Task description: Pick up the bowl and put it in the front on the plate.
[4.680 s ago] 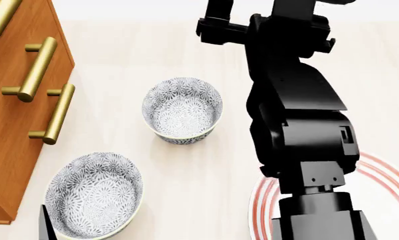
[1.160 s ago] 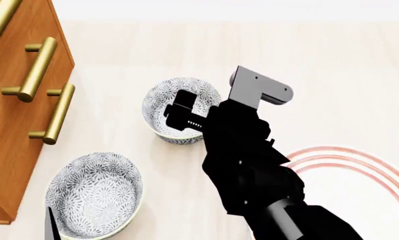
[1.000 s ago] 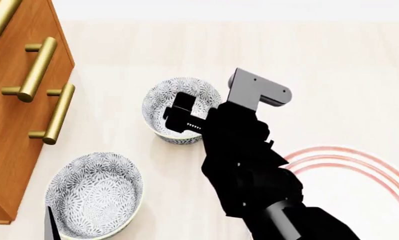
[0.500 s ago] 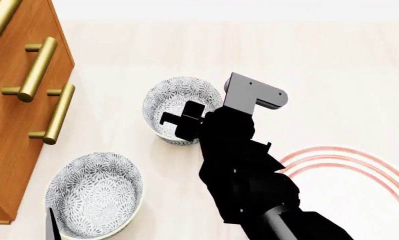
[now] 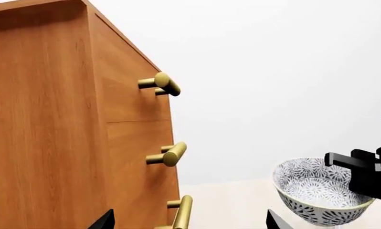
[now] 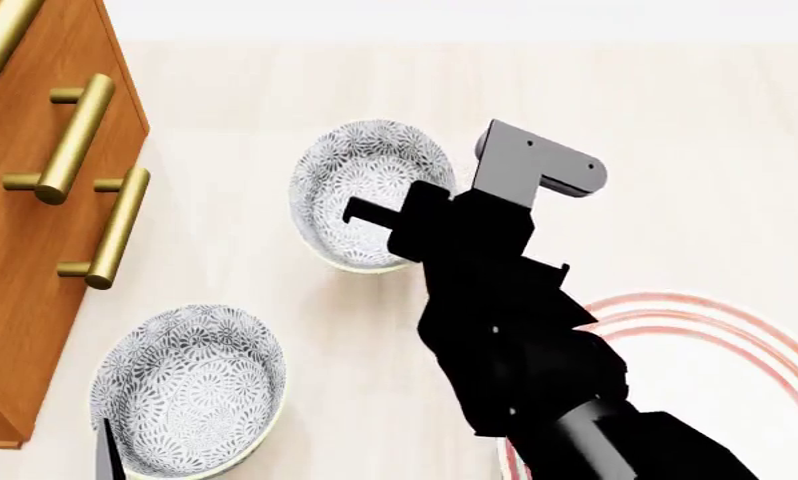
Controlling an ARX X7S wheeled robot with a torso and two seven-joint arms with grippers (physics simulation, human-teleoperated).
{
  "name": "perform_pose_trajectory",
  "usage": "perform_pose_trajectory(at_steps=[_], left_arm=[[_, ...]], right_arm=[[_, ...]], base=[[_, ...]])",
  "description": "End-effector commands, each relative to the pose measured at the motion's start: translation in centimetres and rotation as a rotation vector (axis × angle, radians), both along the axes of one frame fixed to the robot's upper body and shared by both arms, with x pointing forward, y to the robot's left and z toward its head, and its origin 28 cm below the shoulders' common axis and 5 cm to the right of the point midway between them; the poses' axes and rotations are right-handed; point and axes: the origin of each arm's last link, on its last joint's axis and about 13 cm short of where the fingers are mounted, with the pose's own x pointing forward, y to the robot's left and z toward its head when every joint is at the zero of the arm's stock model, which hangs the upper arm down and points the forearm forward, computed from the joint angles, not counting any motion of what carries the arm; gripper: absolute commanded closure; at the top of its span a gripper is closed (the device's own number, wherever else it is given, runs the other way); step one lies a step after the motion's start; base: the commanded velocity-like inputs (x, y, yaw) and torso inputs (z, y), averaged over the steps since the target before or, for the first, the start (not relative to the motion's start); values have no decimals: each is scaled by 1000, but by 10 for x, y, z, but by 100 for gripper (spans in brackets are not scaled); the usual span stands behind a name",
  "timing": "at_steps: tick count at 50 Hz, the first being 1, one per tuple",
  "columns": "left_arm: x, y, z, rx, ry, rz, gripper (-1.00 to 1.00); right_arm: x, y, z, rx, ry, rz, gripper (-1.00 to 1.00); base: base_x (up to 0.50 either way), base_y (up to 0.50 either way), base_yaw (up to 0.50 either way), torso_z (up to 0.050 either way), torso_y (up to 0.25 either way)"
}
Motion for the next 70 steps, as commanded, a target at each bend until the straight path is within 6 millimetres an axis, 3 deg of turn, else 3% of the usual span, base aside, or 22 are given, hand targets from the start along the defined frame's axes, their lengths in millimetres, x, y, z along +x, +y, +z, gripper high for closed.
perform_pose_trajectory(at_steps=[1, 16, 28, 36, 42, 49, 59, 70], left_arm=[[2, 0, 1, 5, -3, 5, -100], [3, 1, 3, -3, -7, 23, -100], [3, 0, 3, -1, -6, 21, -100], [2, -1, 3, 1, -6, 18, -100], [2, -1, 2, 5, -6, 17, -100], [1, -2, 1, 12, -6, 11, -100], [-1, -3, 1, 20, -5, 2, -100], [0, -3, 1, 23, -7, 2, -100]], right_arm=[[3, -15, 35, 26, -105, -28, 100], [-24, -55, 73, -14, -239, -42, 100], [-78, -108, 82, -97, -337, -24, 100], [-111, -147, 86, -241, -439, -18, 100], [-139, -165, 75, -306, -450, 23, 100], [-168, -191, 83, -330, -519, 21, 100], [-193, -203, 86, -370, -521, 160, 100], [-196, -208, 80, -377, -505, 151, 100]], base=[[0, 0, 0, 0, 0], [0, 0, 0, 0, 0], [0, 0, 0, 0, 0], [0, 0, 0, 0, 0], [0, 0, 0, 0, 0], [0, 0, 0, 0, 0], [0, 0, 0, 0, 0], [0, 0, 0, 0, 0]])
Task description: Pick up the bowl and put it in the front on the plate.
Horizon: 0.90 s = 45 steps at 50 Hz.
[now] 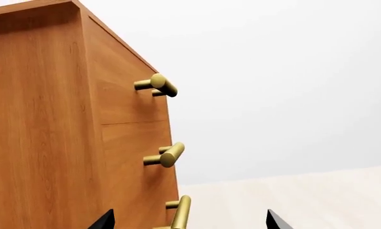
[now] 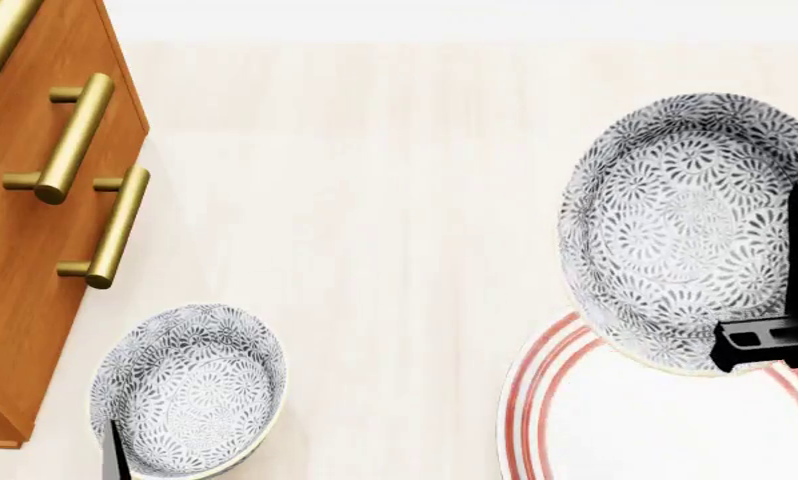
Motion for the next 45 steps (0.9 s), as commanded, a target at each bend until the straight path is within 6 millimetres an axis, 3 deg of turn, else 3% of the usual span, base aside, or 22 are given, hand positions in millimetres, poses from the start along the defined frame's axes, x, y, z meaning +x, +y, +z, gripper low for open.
perform_pose_trajectory(at_steps=[1, 20, 33, 45], left_arm=[[1, 0, 1, 9, -6, 0, -100], [2, 1, 2, 6, -8, 10, -100], [2, 0, 0, 10, -6, 4, -100], [1, -1, 1, 13, -6, 0, -100]], right_arm=[[-11, -5, 9, -42, -55, 47, 100], [-9, -9, 8, -23, -64, 13, 100], [-15, -6, -17, -15, 27, 76, 100], [-11, -9, -24, 15, 62, 39, 100]], base=[[0, 0, 0, 0, 0], [0, 0, 0, 0, 1], [0, 0, 0, 0, 0], [0, 0, 0, 0, 0]])
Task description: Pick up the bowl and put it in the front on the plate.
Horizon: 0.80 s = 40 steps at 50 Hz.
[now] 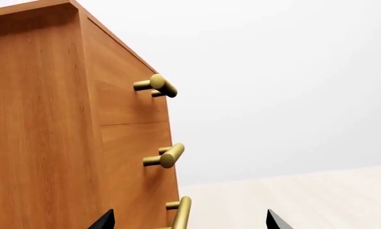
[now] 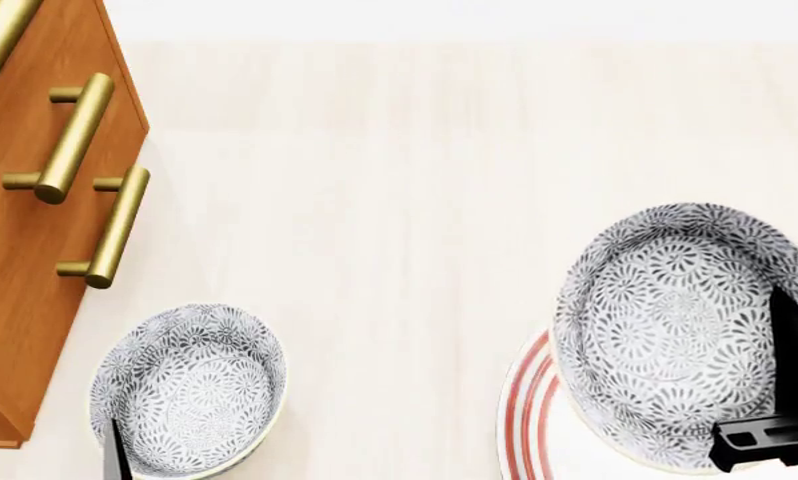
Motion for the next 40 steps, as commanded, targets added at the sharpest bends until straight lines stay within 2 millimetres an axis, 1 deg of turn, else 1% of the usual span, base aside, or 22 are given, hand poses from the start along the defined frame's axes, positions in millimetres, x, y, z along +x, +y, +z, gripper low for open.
perform_pose_trajectory(at_steps=[1, 13, 22, 40], left_arm=[[0, -1, 1, 7, -4, -3, -100], [0, -1, 0, 9, 0, -8, -100], [0, -1, -1, 11, 4, -12, -100], [0, -1, 0, 10, 9, -11, -100]], right_arm=[[8, -1, 8, 24, -43, -4, 100], [11, -2, -4, 108, 28, -34, 100], [14, -2, -8, 163, 61, -52, 100], [12, -3, -18, 173, 100, -68, 100]], base=[[0, 0, 0, 0, 10], [0, 0, 0, 0, 0], [0, 0, 0, 0, 0], [0, 0, 0, 0, 1]])
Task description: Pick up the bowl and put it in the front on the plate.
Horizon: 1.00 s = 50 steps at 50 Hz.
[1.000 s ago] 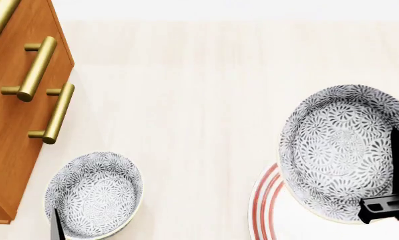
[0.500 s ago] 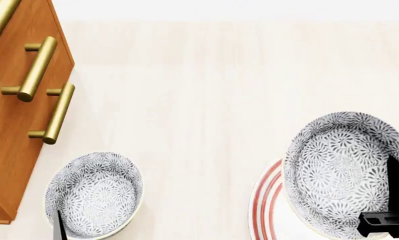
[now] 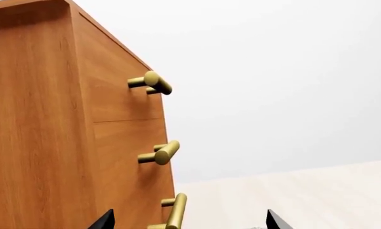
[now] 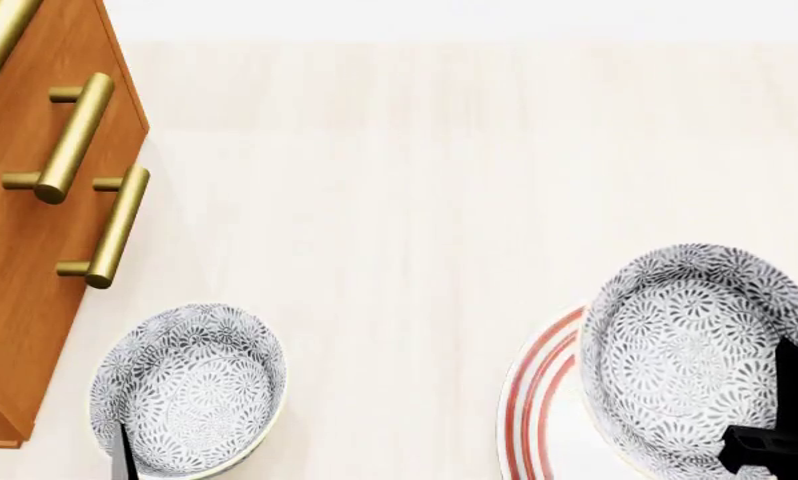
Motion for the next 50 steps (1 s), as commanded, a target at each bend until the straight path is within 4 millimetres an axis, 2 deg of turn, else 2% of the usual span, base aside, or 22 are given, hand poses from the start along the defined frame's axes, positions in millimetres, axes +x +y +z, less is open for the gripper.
perform_pose_trajectory(at_steps=[1, 15, 50], left_arm=[[2, 0, 1, 4, -2, 3, -100], [4, 1, 2, -2, 0, 16, -100], [2, 0, 1, 4, 4, 6, -100]], right_arm=[[8, 1, 8, 1, -56, 15, 100], [8, 0, -8, 7, 2, 0, 100], [19, -2, -23, 14, 29, -36, 100]], base=[[0, 0, 0, 0, 0], [0, 0, 0, 0, 1], [0, 0, 0, 0, 0]])
